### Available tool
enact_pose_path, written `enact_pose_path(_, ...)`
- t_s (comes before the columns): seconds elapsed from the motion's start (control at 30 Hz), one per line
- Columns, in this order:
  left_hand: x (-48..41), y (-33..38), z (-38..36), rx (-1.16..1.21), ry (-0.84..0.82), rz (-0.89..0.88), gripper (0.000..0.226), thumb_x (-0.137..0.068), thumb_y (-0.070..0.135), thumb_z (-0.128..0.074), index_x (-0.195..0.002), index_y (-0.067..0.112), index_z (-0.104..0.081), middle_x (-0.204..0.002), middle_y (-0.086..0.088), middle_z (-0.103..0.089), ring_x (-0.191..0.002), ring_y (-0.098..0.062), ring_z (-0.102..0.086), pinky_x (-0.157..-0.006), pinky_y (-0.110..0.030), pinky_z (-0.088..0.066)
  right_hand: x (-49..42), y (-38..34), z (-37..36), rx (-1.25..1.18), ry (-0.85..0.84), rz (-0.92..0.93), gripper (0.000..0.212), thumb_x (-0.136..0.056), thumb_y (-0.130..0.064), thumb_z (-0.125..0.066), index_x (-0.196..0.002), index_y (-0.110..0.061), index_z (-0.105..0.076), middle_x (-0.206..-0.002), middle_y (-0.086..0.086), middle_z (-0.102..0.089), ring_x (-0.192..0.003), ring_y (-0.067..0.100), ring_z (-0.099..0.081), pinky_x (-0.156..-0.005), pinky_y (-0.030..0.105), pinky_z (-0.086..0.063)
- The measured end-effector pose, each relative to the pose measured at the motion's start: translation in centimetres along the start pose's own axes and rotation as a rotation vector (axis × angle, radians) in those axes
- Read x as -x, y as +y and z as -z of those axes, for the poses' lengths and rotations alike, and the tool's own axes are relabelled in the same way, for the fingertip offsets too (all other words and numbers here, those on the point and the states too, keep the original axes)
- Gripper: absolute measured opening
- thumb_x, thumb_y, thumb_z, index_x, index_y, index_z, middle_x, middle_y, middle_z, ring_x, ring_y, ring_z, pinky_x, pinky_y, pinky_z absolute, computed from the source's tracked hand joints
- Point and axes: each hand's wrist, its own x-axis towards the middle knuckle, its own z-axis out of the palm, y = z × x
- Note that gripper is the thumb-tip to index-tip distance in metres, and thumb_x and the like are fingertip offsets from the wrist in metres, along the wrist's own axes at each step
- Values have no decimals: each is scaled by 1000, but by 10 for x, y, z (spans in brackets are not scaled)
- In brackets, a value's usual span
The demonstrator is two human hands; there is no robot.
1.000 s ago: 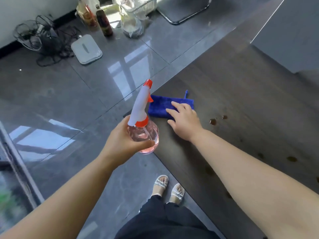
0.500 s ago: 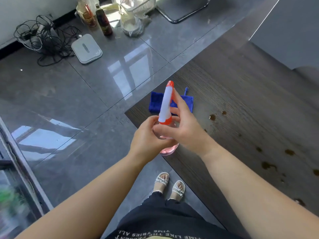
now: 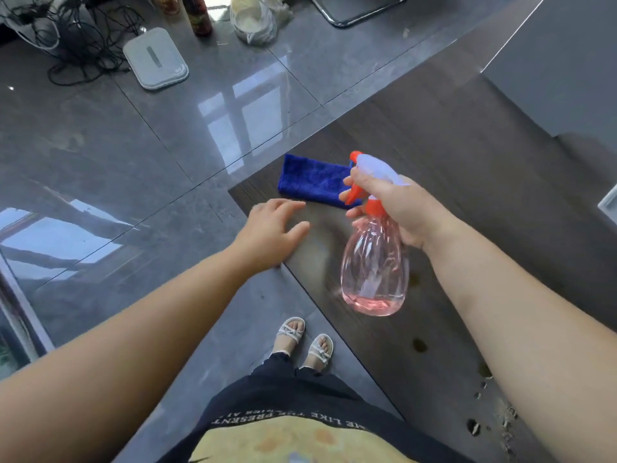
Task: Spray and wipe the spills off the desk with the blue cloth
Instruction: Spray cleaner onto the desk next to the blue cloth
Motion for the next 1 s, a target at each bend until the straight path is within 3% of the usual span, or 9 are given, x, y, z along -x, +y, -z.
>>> enact_pose_path(0.07, -19, -9, -2, -198, -49, 59, 54, -95, 38, -48, -145, 29, -31, -155, -2, -21, -143, -25, -12, -115, -37, -18, -5, 5, -4, 35, -29, -87, 20, -87, -16, -64, -104, -6, -60, -89, 13, -62, -63, 21, -57, -61, 31, -50)
enact_pose_path(0.13, -35, -14, -5, -303, -102, 98, 57, -94, 42, -47, -147, 29, -28, -158, -4, -12, -145, -25, -9, -115, -40, -20, -10, 9, -10, 37, -51, -160, 10, -83, -3, -61, -92, -5, -58, -85, 16, -56, -56, 20, -52, -53, 27, -46)
enact_pose_path(0.27, -47, -16, -4, -454, -150, 168, 56, -94, 46, -43, -146, 29, -30, -159, -5, -6, -144, -25, -14, -109, -45, -33, -20, 8, -20, 65, -55, -252, 14, -85, -2, -55, -98, -7, -53, -80, 14, -57, -50, 17, -49, -48, 23, -44)
enact_pose_path(0.47, -48, -19, -4, -606, -301, 165, 69, -96, 41, -44, -150, 34, -2, -158, -4, 16, -147, -21, 6, -112, -46, -27, -38, 0, -27, 123, 5, -254, 18, -82, 1, -52, -100, -1, -51, -75, 16, -59, -43, 17, -49, -41, 22, -42)
enact_pose_path(0.67, -50, -24, -7, -618, -316, 165, 76, -94, 35, -50, -150, 34, 1, -158, -4, 19, -147, -21, 7, -113, -48, -27, -49, 4, -35, 294, 19, -228, 16, -83, -6, -53, -98, -6, -54, -74, 14, -63, -48, 16, -52, -61, 30, -51)
enact_pose_path(0.77, -49, -27, -8, -608, -293, 160, 78, -92, 32, -51, -150, 34, 2, -158, -4, 19, -147, -20, 7, -113, -46, -28, -47, 6, -32, 306, 22, -247, 8, -84, -7, -54, -92, -7, -53, -72, 11, -63, -46, 14, -52, -60, 29, -50)
enact_pose_path(0.9, -50, -28, -8, -616, -296, 144, 81, -91, 33, -54, -150, 33, 1, -158, -5, 18, -147, -22, 7, -114, -47, -27, -44, 8, -19, 300, 65, -250, 7, -84, -5, -54, -90, -3, -56, -76, 13, -61, -54, 17, -50, -71, 36, -52)
enact_pose_path(1.0, -49, -25, -5, -623, -306, 141, 82, -91, 33, -56, -151, 32, 0, -158, -7, 17, -147, -24, 6, -114, -47, -28, -39, 11, -5, 307, 126, -258, 26, -82, -3, -52, -108, -2, -56, -71, 15, -58, -64, 23, -52, -70, 37, -48)
